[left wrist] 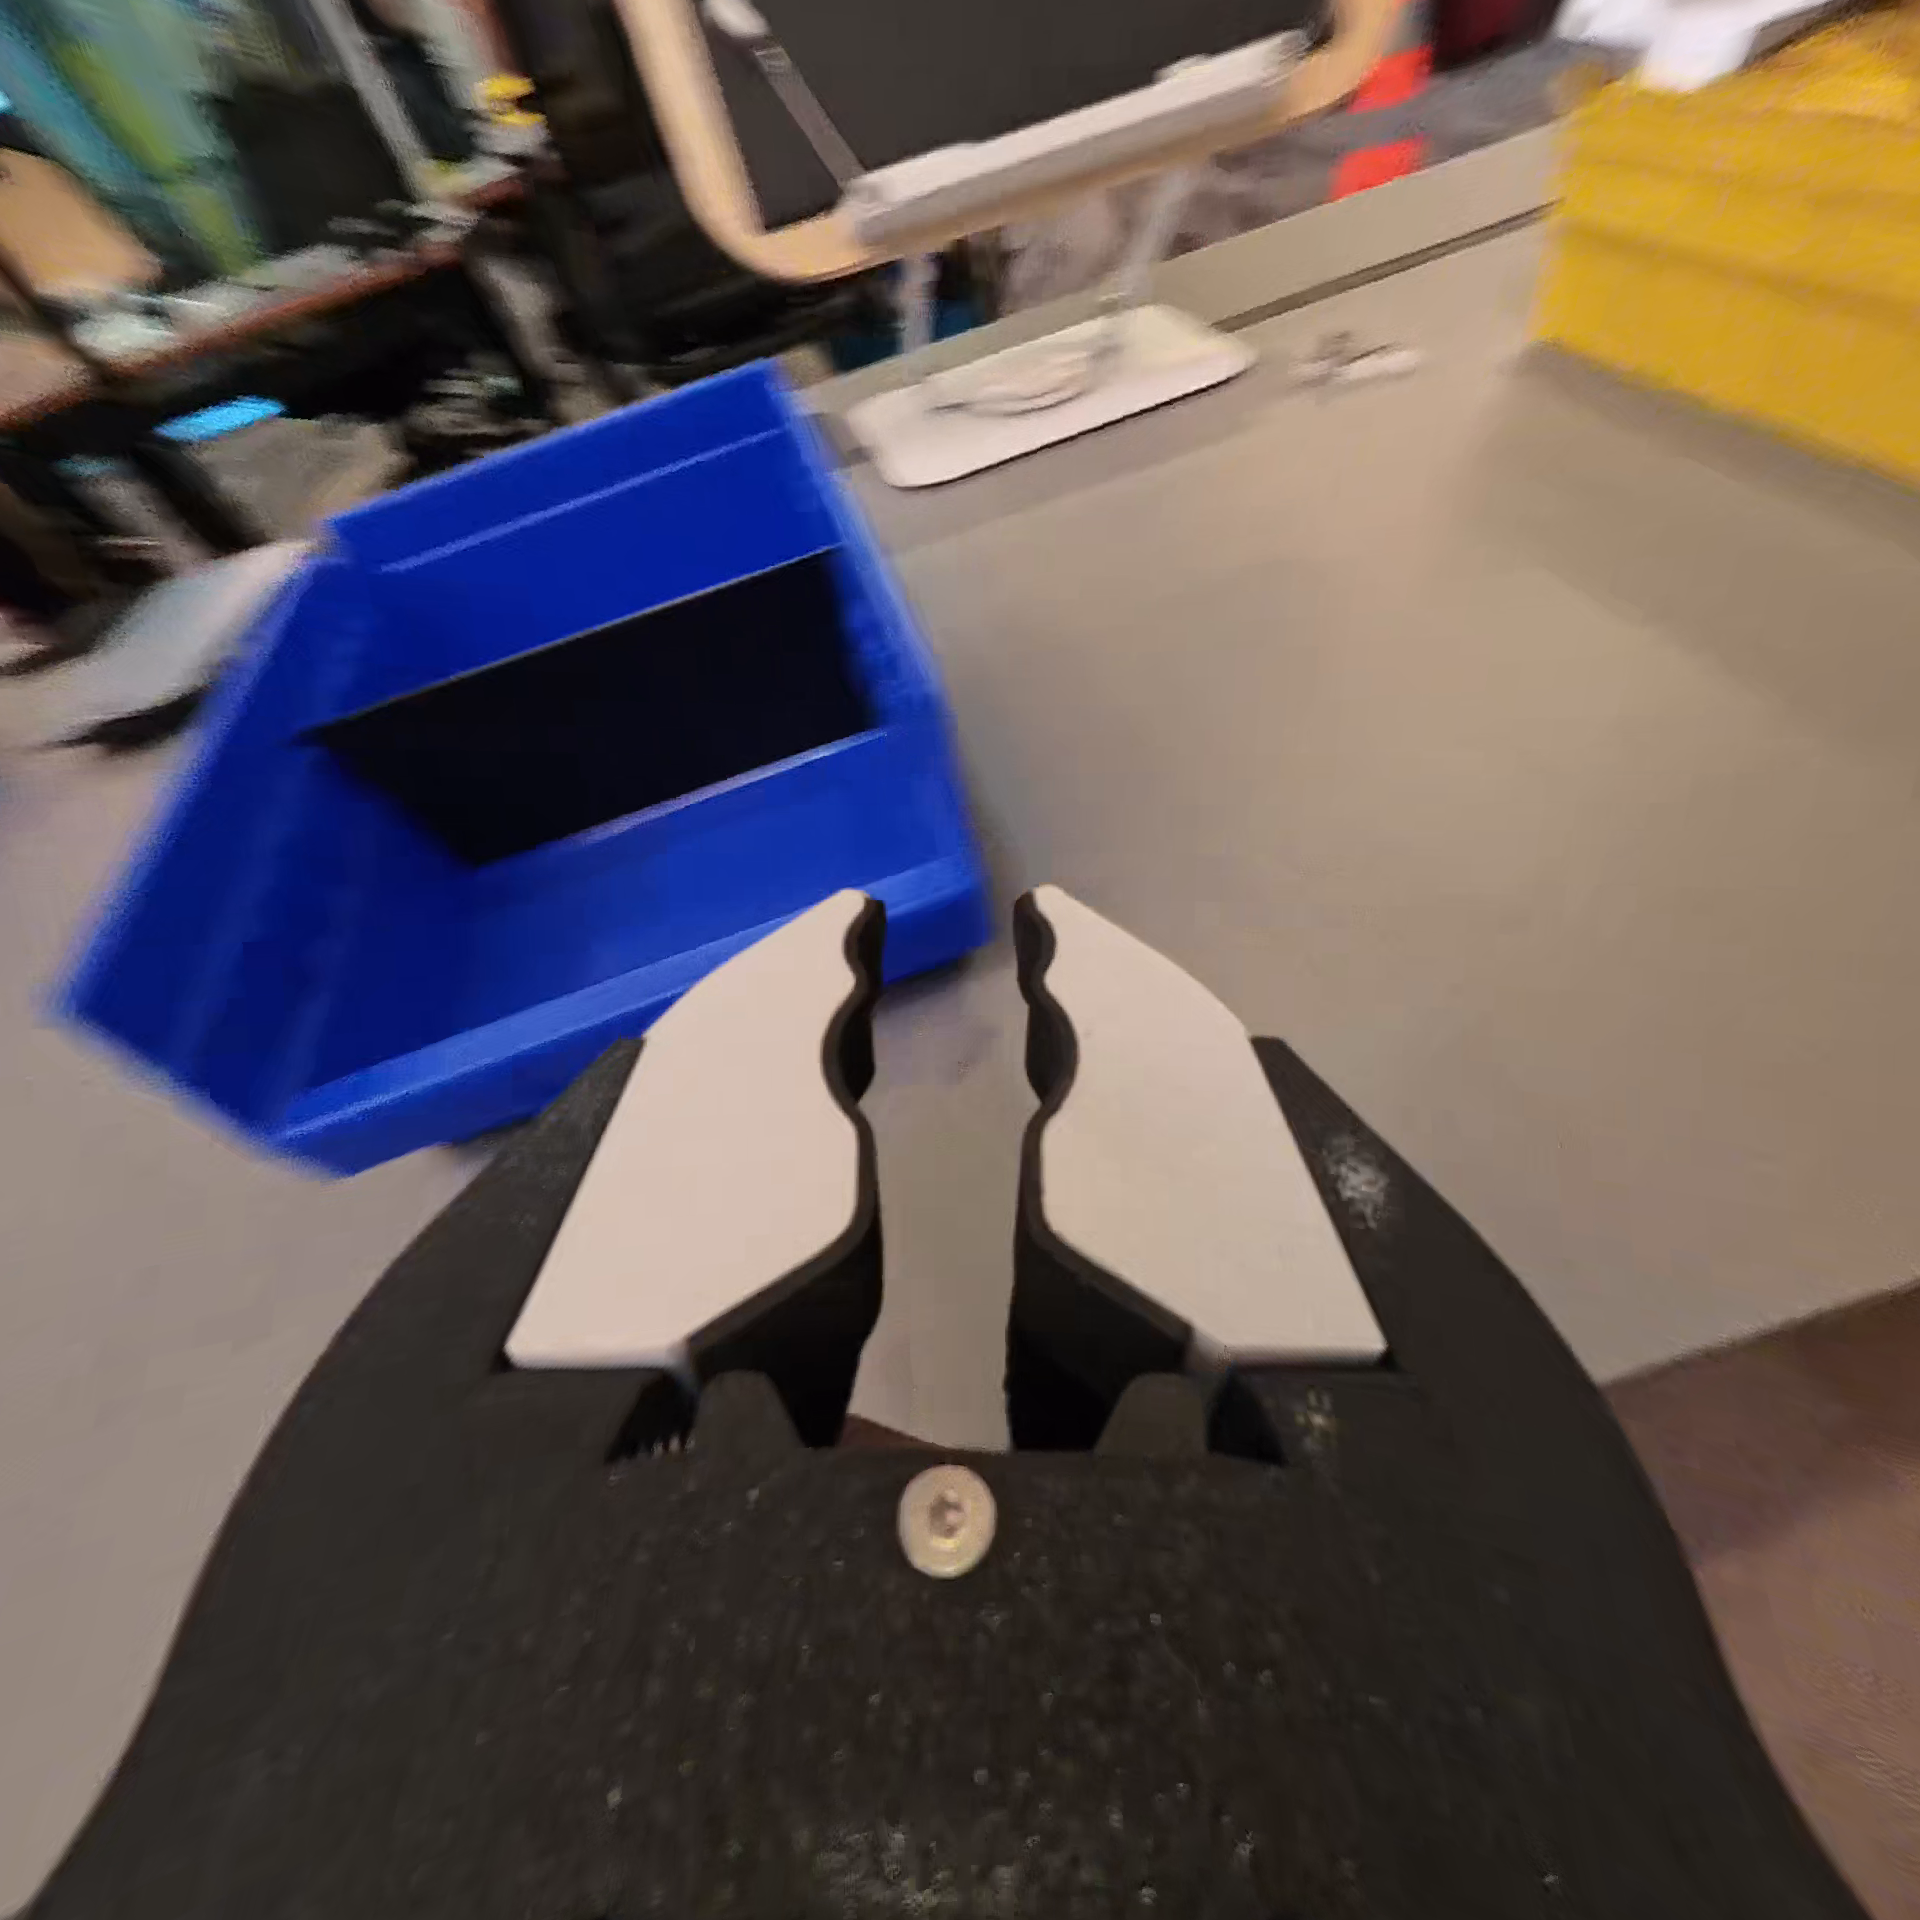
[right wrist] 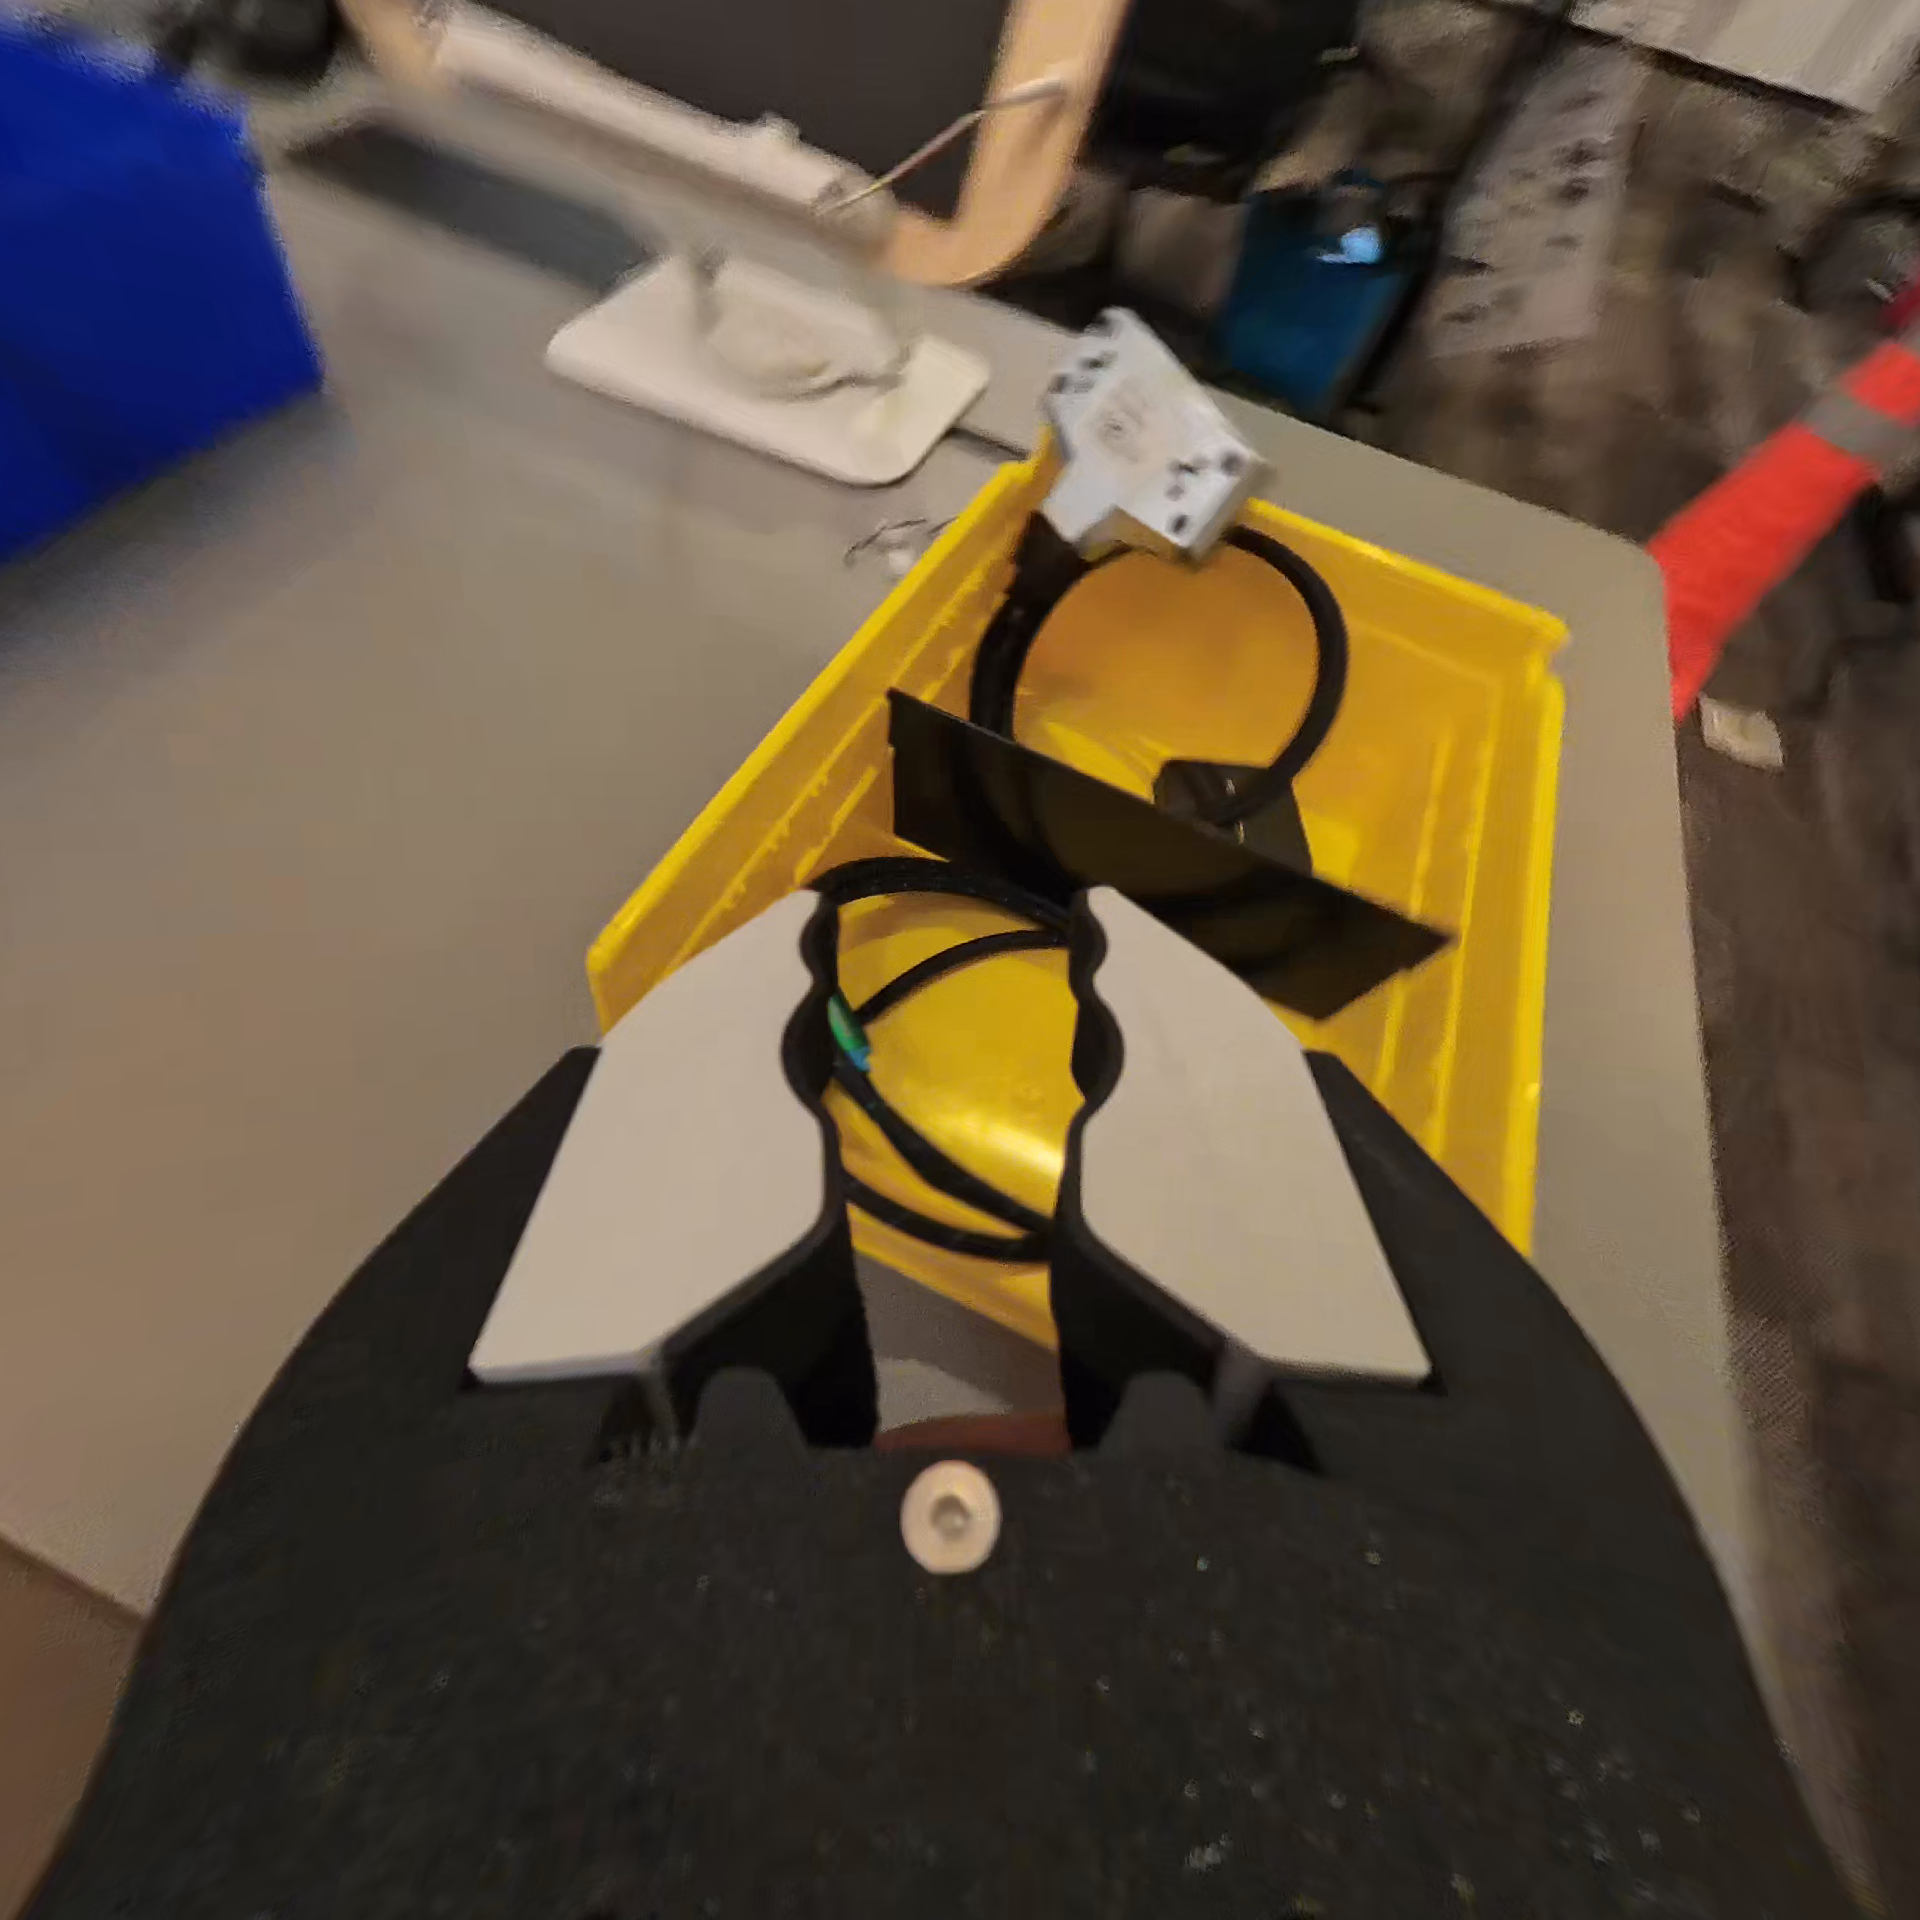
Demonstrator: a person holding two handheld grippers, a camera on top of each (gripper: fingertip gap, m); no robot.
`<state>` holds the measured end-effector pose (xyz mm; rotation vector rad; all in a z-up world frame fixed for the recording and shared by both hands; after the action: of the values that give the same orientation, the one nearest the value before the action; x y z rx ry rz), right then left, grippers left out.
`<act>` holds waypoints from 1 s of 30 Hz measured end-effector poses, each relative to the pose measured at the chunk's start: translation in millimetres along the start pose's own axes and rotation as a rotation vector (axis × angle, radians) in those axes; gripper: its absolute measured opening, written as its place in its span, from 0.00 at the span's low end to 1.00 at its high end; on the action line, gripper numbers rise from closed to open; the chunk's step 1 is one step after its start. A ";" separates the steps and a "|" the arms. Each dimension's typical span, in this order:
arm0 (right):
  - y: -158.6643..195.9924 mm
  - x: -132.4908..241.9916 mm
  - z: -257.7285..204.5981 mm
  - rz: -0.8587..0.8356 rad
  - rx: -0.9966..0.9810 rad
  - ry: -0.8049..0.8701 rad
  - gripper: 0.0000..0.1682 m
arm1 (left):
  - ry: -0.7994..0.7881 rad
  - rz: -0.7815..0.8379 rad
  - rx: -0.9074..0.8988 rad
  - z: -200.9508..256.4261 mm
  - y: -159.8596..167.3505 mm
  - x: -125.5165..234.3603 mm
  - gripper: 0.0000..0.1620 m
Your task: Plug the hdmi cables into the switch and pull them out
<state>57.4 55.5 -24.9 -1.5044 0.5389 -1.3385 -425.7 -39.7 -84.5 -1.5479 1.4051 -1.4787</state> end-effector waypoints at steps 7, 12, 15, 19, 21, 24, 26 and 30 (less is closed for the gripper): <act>83.5 -5.4 -48.8 0.098 -0.258 0.246 0.23 | -0.143 -0.022 0.129 -47.7 30.8 11.3 0.16; 84.5 -7.8 -33.9 0.077 -0.160 0.335 0.24 | -0.028 -0.037 0.239 -48.7 33.1 4.1 0.16; 87.8 -2.7 -25.2 0.089 -0.178 0.370 0.23 | -0.021 -0.044 0.222 -45.8 33.1 3.7 0.16; 93.6 4.1 -19.6 0.082 -0.211 0.374 0.23 | -0.009 -0.041 0.209 -41.1 31.6 3.0 0.16; 94.8 6.9 -18.9 0.082 -0.215 0.372 0.23 | 0.000 -0.053 0.208 -38.6 31.8 2.1 0.16; 95.5 11.5 -18.3 0.087 -0.213 0.378 0.23 | 0.011 -0.060 0.190 -34.2 31.2 0.1 0.16; 96.1 14.0 -17.8 0.088 -0.216 0.378 0.23 | 0.016 -0.078 0.168 -31.0 32.0 -2.3 0.16; 96.8 16.9 -17.1 0.091 -0.219 0.372 0.23 | 0.011 -0.101 0.132 -26.0 32.6 -5.1 0.16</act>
<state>73.7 -3.0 -104.0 -1.3877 1.0063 -1.5349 -458.9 -37.7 -110.2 -1.5496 1.2250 -1.6080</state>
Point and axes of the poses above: each gripper's, where its closed fingertips meet, x back along the fingers, y out of its underside, z = x × y across the jaws, the point moved 9 cm from there along x, back along the fingers, and after that the axes turned 1 degree about -z, right-handed, at the moved point
